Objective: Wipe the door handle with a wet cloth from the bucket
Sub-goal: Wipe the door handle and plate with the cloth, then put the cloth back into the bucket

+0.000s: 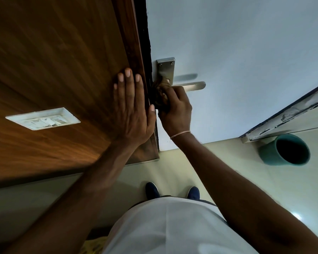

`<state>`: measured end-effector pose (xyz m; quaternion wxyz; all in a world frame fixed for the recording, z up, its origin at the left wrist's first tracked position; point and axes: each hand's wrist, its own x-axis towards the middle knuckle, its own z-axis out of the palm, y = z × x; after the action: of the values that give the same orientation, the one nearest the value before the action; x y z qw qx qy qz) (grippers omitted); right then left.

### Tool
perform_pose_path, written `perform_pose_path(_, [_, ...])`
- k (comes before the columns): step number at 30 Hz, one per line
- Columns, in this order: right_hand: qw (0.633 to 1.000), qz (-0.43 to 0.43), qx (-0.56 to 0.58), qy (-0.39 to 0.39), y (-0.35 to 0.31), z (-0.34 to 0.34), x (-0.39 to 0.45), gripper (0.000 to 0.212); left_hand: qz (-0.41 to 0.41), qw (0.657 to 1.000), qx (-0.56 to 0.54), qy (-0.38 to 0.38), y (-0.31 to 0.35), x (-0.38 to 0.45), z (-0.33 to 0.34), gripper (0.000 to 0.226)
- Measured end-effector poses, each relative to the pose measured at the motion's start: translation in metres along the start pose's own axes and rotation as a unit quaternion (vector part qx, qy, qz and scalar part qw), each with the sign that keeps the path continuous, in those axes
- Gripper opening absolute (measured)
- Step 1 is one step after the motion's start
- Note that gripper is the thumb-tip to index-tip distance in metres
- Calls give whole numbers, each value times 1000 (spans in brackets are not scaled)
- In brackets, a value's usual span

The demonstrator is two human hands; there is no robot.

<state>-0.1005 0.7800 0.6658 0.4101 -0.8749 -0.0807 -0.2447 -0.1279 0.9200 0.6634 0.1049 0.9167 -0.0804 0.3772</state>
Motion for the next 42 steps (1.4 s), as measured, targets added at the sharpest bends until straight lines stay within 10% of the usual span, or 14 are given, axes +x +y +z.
perform_pose_path(10, [989, 115, 62, 65, 52, -36, 13, 69, -2, 1000, 8, -3, -1, -1, 4, 84])
perform_pose_path(15, [965, 207, 101, 126, 59, -42, 18, 40, -6, 1000, -8, -12, 4, 1, 0, 80])
perform_pose_path(17, [942, 272, 119, 159, 55, -52, 23, 14, -10, 1000, -17, -18, 7, -1, -2, 79])
perform_pose_path(27, [774, 486, 394, 92, 83, -111, -20, 36, 30, 976, -197, -89, 88, -11, 14, 76])
perform_pose_path(32, [689, 508, 514, 46, 114, -185, -58, 27, 8, 907, -331, -260, 161, -10, 43, 55])
perform_pose_path(36, [619, 469, 626, 71, 153, -254, -86, 49, -244, 679, -471, -507, 244, 9, 62, 65])
perform_pose_path(39, [634, 477, 607, 51, 189, -300, -109, 55, -287, 565, -526, -567, 314, 8, 79, 50])
perform_pose_path(42, [681, 521, 514, 44, 229, -340, -129, 56, -258, 571, -525, -576, 379, -6, 97, 25])
